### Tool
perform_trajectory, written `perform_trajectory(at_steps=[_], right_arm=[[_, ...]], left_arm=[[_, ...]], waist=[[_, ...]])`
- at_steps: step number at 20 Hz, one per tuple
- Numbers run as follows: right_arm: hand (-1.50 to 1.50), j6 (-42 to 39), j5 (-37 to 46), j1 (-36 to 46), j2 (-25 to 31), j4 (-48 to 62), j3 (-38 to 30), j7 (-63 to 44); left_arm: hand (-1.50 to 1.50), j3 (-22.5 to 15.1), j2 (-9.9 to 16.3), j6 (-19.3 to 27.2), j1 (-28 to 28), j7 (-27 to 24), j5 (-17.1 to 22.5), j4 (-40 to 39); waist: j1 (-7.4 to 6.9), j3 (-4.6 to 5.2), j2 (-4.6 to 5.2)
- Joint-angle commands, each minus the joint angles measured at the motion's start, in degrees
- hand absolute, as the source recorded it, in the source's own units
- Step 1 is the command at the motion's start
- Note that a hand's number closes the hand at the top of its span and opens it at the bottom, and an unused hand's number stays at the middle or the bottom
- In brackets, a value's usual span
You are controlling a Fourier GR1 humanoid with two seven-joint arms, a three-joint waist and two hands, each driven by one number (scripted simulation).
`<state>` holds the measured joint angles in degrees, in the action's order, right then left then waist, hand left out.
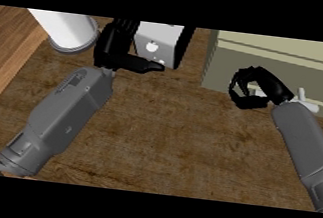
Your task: Pick up the cup, place it into the drawer and close the drawer
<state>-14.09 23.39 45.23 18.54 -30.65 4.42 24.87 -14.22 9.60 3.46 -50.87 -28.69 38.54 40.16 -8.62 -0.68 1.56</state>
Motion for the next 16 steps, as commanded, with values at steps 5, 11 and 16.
perform_trajectory(at_steps=[5,11,16], right_arm=[[1.50,1.71,-2.07,9.49,7.41,2.40,-5.77,-4.32],[1.50,-0.62,-3.65,9.34,8.29,0.04,-6.48,-4.73],[1.50,-2.89,-4.97,8.32,9.44,-1.08,-7.04,-4.82]], left_arm=[[-1.50,-0.05,2.10,-2.30,1.15,1.19,0.34,2.10],[-1.50,-0.38,1.18,-3.72,2.80,1.21,0.96,2.98],[-1.50,-0.53,2.33,-5.18,3.58,1.20,0.88,3.60]], waist=[[-3.16,0.45,1.05],[-3.80,0.51,1.23],[-4.16,0.49,1.48]])
